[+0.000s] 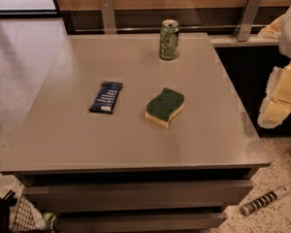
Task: Knock green can over
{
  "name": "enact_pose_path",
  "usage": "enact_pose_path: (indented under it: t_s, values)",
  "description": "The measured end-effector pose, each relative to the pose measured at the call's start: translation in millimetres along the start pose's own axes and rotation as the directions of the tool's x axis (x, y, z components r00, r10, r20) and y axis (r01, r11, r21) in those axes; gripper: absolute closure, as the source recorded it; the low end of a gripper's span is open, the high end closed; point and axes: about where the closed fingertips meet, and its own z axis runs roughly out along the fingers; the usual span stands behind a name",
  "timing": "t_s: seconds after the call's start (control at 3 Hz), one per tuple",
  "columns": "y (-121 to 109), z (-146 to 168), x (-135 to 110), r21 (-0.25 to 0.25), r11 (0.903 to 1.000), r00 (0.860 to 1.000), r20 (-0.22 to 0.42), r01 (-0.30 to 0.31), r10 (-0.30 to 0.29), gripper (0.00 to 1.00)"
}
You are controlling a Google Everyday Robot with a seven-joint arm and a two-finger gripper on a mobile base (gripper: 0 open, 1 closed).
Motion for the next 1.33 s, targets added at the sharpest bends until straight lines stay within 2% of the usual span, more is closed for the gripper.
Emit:
enact_pose_path:
  t_s: [0.33, 0.67, 1.0, 1.33]
  values:
    - [0, 0, 0, 0.0, 1.0, 1.0, 0.0, 0.0, 0.0, 0.0]
    - [-19, 5, -2, 0.035, 0.9992, 0.999, 0.036, -0.02, 0.019, 0.0]
    - [-47, 21, 0, 0.078, 0.9917, 0.989, 0.112, -0.102, 0.093, 0.0]
    - [-99, 51, -12, 0.143, 0.9642, 0.936, 0.307, -0.223, 0.171, 0.0]
